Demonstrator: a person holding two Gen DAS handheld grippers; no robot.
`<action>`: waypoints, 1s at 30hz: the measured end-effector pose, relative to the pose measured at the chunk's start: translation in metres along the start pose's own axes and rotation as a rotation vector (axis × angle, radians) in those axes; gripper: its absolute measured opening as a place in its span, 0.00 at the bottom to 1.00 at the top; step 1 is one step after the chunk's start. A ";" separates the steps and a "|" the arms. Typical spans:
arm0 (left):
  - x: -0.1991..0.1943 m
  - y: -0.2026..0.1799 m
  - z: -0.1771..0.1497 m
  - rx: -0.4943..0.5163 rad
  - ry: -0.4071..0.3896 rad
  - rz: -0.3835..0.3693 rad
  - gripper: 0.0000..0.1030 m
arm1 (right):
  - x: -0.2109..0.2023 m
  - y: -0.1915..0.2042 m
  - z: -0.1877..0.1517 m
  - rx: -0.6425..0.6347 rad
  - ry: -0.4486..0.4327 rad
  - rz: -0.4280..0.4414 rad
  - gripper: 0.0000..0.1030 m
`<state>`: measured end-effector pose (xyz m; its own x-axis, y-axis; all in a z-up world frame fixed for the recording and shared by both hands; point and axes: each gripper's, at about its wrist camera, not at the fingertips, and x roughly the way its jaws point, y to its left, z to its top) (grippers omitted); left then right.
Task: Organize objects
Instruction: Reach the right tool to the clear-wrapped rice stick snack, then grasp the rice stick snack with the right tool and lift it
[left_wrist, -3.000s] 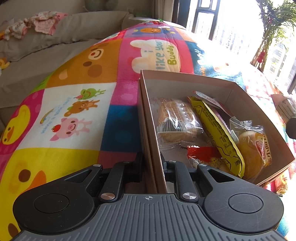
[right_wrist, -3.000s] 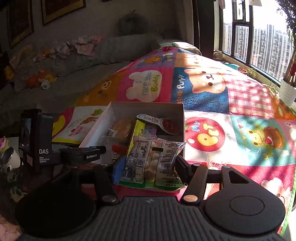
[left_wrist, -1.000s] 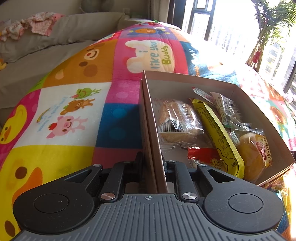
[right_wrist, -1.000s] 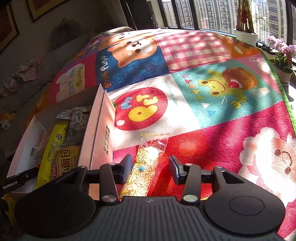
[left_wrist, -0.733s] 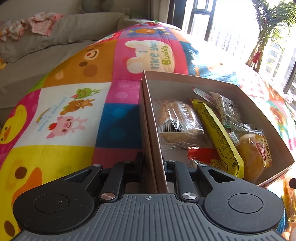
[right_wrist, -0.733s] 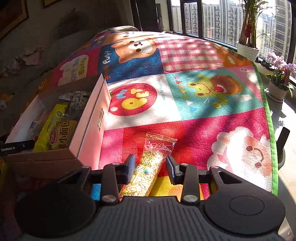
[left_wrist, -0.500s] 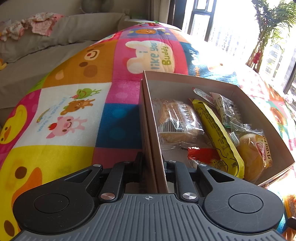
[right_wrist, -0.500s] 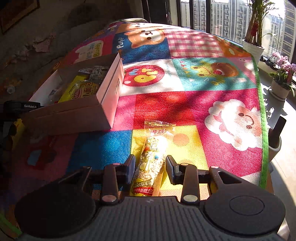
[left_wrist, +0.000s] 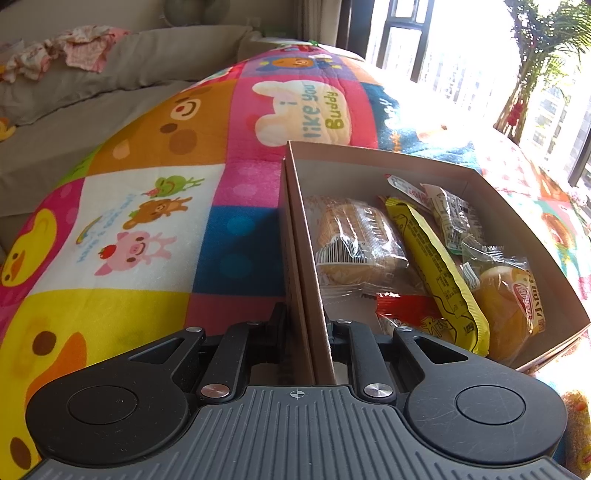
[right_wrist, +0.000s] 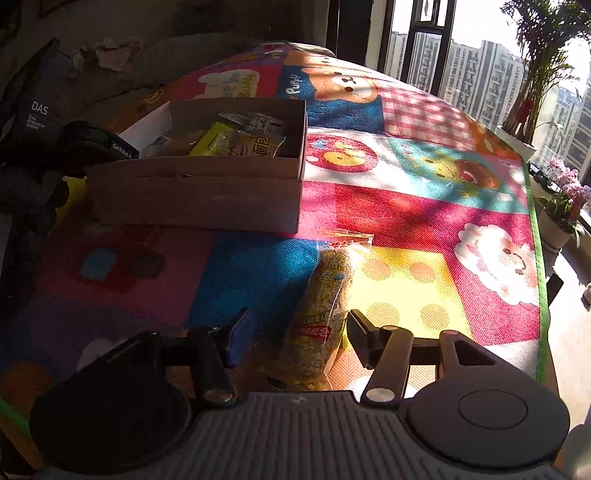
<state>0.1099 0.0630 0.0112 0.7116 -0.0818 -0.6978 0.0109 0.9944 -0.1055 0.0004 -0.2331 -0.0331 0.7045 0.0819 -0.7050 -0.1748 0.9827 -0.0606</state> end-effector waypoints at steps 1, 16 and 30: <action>0.000 0.000 0.000 0.000 0.000 0.000 0.17 | 0.001 0.000 0.000 0.002 -0.002 -0.002 0.59; 0.000 0.001 -0.001 0.000 -0.014 -0.001 0.17 | 0.009 -0.038 0.001 0.140 -0.001 0.015 0.76; 0.001 0.001 -0.002 -0.002 -0.022 -0.002 0.17 | 0.019 -0.030 0.019 0.032 0.029 0.047 0.29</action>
<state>0.1090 0.0634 0.0092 0.7266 -0.0824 -0.6821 0.0109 0.9940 -0.1085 0.0316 -0.2576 -0.0315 0.6755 0.1234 -0.7270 -0.1848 0.9828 -0.0050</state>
